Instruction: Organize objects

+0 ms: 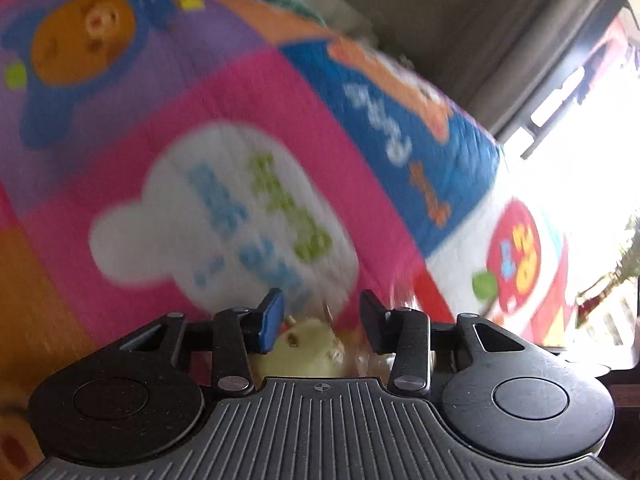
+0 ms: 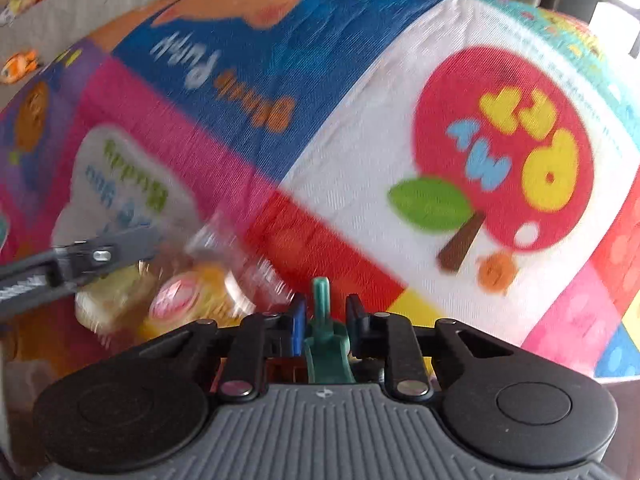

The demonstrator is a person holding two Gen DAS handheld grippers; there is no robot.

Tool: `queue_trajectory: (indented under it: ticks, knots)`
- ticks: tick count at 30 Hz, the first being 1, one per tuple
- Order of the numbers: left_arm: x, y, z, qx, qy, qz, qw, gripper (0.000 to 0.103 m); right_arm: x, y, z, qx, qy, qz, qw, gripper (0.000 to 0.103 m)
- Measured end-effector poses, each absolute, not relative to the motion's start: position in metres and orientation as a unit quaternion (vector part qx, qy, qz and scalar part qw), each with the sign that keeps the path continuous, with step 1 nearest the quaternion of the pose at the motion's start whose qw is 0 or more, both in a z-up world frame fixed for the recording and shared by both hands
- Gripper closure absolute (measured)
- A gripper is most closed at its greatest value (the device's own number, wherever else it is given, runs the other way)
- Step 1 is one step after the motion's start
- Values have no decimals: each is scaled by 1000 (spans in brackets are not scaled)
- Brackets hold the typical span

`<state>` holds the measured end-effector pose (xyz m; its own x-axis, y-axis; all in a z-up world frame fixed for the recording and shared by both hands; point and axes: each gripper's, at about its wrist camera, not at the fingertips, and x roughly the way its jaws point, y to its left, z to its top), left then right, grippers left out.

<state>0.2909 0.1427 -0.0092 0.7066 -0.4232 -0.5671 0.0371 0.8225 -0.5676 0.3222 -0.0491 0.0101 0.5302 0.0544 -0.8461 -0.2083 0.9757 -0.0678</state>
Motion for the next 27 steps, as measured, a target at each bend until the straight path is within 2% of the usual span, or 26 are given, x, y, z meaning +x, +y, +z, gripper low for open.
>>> queue_trajectory:
  ticks: [4,7,15,17,19,21,22,27]
  knots:
    - [270,140,-16,-284,385,-165,862,62,284,-43,14,-98,473,117,868,90]
    - [247,143,-12,-273,393,-164,863,62,250,-35,14,-133,464,135,866,90]
    - [143,140,4,-253,429,-173,850,62,131,-63,23,-103,475,262,834,90]
    - [119,136,4,-256,430,-192,844,62,93,-80,29,-77,476,312,819,85]
    - [98,131,3,-245,424,-205,848,62,59,-102,40,-73,444,331,829,76]
    - [81,128,8,-225,403,-190,867,62,34,-124,49,-84,407,319,852,53]
    - [76,127,12,-217,389,-184,876,62,26,-135,51,-86,394,303,863,49]
    - [74,124,43,-214,331,-172,903,62,27,-178,43,-60,396,242,884,48]
